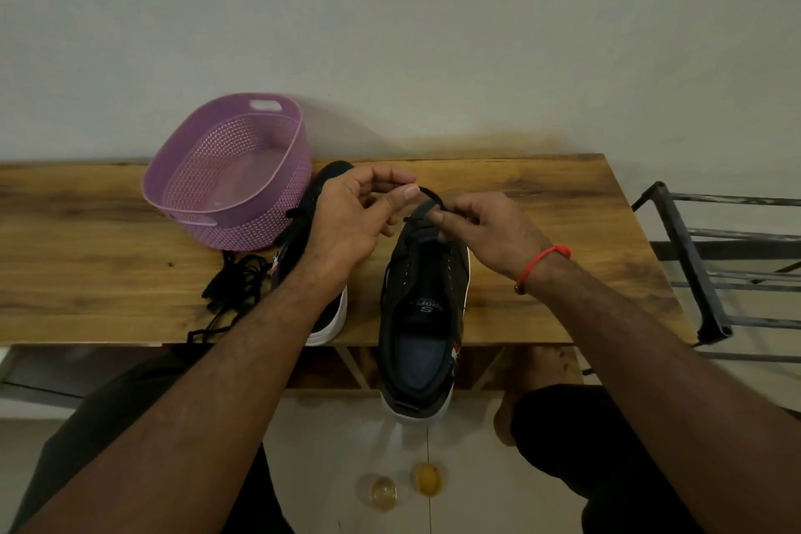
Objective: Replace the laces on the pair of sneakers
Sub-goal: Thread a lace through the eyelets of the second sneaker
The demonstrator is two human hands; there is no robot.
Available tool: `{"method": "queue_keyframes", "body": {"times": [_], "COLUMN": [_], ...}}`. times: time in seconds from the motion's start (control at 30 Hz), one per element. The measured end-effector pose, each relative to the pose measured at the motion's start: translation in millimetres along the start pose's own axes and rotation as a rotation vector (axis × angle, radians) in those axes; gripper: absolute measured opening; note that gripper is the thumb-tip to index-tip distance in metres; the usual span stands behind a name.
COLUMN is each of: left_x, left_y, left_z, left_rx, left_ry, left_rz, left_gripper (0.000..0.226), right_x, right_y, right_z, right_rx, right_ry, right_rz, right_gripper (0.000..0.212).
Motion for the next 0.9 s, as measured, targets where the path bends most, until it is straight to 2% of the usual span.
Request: {"method": "queue_keyframes", "body": {"times": [0.13, 0.3, 0.37, 0.47, 0.53, 0.63, 0.73, 0.83, 0.9], "left_x": [7.9, 16.3, 17.8, 16.2, 16.9, 17.8, 10.7, 4.7, 4.4], "left_y": [-11.8, -15.7, -16.6, -15.8, -10.3, -3.6, -8.9, -20.4, -28.9], "left_z": [-6.6, -11.3, -10.3, -7.7, -5.1, -3.4, -6.6, -12.7, -16.9], "left_rx": [0.034, 0.019, 0.018, 0.011, -0.016, -0.063, -0.018, 0.047, 0.106], "left_ry": [0.115, 0.233, 0.282, 0.324, 0.318, 0.265, 0.155, 0.045, 0.018], "left_rz": [-0.14, -0.203, -0.358, -0.641, -0.701, -0.51, -0.085, 0.32, 0.465], "left_gripper": [0.018, 0.016, 0.017, 0.012, 0.01, 0.014, 0.027, 0.017, 0.009], "right_x": [5.2, 3.3, 0.2, -10.2, -20.7, -34.1, -35.8, -37.0, -41.9], "right_y": [-9.9, -15.0, -13.7, -2.9, -0.6, -12.4, -14.6, -9.6, -5.5], "right_z": [-2.0, -2.4, -1.1, 1.4, -1.1, -11.0, -15.3, -19.5, -26.2], "right_rx": [0.037, 0.072, 0.071, -0.015, -0.017, 0.113, 0.111, 0.118, 0.117], "right_ry": [0.009, 0.009, -0.008, -0.105, -0.209, -0.355, -0.374, -0.432, -0.507], "right_rz": [-0.009, -0.015, -0.029, -0.062, -0.072, -0.15, -0.187, -0.049, 0.108], "right_gripper": [0.02, 0.015, 0.023, 0.043, 0.051, 0.054, 0.026, 0.012, 0.013]}}
Point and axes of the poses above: each hand's wrist, its own z-axis towards the middle knuckle, its own y-axis out of the back of the hand, x = y × z, the point moved 8 cm from there along z, towards the middle knuckle, and after that the axes turned 7 degrees about z, right-handed, at the moved point
